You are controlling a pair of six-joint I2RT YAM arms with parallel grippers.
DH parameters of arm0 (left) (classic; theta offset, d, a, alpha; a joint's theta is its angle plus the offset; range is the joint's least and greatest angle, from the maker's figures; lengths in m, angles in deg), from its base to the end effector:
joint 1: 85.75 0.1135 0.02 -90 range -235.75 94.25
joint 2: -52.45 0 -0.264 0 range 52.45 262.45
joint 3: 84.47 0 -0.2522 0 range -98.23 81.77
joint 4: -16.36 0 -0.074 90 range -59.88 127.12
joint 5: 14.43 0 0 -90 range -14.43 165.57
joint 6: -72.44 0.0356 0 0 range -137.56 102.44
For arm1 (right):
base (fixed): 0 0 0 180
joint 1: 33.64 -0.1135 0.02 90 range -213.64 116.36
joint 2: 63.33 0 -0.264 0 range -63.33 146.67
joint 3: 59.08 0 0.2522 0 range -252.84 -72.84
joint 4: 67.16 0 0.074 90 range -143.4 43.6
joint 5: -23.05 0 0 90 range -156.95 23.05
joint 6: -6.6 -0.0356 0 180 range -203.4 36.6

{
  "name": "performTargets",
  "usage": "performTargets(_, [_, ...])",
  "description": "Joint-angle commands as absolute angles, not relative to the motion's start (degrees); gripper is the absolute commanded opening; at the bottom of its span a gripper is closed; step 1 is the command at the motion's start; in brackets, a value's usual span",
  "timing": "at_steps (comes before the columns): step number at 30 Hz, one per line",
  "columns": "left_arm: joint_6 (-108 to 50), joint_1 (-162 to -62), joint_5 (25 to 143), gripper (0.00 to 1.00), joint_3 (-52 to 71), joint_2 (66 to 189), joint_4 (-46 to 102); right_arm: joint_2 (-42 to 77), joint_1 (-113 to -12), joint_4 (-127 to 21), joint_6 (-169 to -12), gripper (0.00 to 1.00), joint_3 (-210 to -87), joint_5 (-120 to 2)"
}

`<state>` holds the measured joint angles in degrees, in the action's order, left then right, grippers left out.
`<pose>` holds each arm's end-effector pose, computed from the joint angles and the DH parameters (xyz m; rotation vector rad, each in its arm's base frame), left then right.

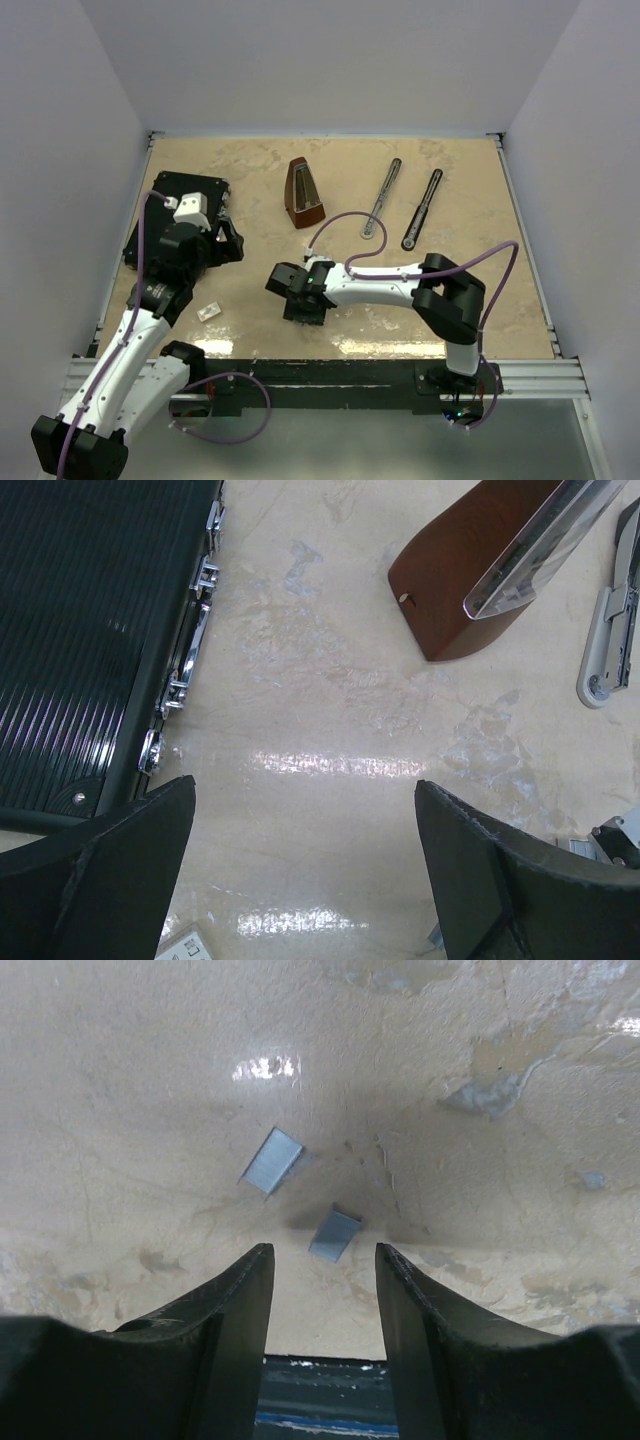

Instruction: Unload the staples from the stapler

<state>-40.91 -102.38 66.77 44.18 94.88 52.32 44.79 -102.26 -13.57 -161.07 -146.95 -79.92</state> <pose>0.1659 -0.0439 0.2811 -0.2161 2.0368 -0.2803 0.1419 0.3407 0.1727 0.2688 2.8178 0.2912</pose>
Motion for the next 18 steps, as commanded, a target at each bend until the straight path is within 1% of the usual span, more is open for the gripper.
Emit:
performTargets(1, [-40.4, -102.2, 66.7, 0.96, 44.6, 93.9, 51.6, 47.1, -102.9, -7.8, -166.5, 0.48, -151.8, -84.6])
performTargets(9, [-40.4, -102.2, 66.6, 0.96, 44.7, 93.8, 51.6, 51.6, -103.8, -2.3, -168.7, 0.44, -156.1, -86.6])
performTargets(18, [-40.4, -102.2, 66.6, 0.96, 44.7, 93.7, 51.6, 50.4, -103.9, -4.0, -166.2, 0.38, -152.9, -86.9])
